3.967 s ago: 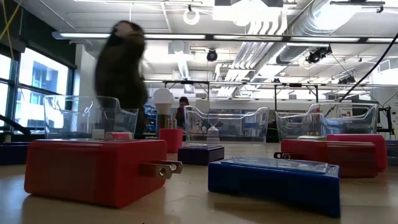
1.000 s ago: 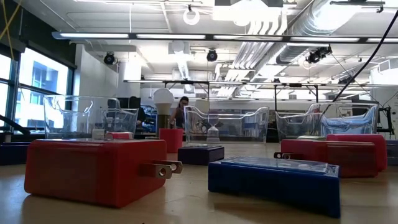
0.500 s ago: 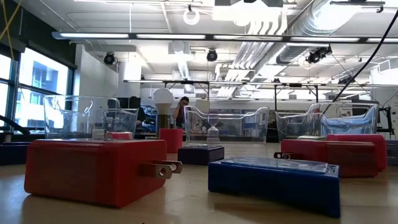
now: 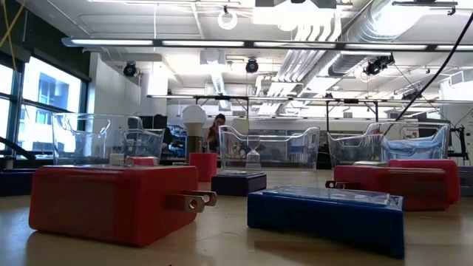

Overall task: Pick & Place Office items
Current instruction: Put the green hourglass into the middle transparent bin

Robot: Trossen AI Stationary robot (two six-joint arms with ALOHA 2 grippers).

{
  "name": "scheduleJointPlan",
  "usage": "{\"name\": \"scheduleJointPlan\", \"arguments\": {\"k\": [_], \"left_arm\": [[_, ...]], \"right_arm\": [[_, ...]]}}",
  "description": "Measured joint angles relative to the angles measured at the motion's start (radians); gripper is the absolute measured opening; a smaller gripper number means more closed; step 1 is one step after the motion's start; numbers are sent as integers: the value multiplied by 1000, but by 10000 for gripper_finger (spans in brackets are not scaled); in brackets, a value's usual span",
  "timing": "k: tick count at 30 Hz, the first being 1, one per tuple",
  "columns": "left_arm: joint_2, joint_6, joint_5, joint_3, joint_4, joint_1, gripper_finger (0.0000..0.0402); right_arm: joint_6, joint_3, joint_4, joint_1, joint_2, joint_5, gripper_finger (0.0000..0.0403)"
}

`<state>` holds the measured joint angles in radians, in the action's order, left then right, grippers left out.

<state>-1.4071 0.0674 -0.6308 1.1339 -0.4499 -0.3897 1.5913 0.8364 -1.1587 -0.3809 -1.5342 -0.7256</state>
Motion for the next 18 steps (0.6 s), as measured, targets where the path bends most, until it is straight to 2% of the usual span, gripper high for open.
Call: {"name": "scheduleJointPlan", "arguments": {"k": [4, 9, 14, 18], "left_arm": [[2, 0, 1, 0, -1, 0, 188], [2, 1, 8, 1, -4, 0, 173], [2, 1, 13, 1, -2, 0, 170], [2, 1, 3, 1, 2, 0, 170]], "right_arm": [[0, 0, 2, 0, 0, -13, 193], [1, 0, 6, 0, 0, -14, 177], [3, 0, 13, 0, -2, -26, 166], [2, 0, 32, 0, -2, -47, 174]]}}
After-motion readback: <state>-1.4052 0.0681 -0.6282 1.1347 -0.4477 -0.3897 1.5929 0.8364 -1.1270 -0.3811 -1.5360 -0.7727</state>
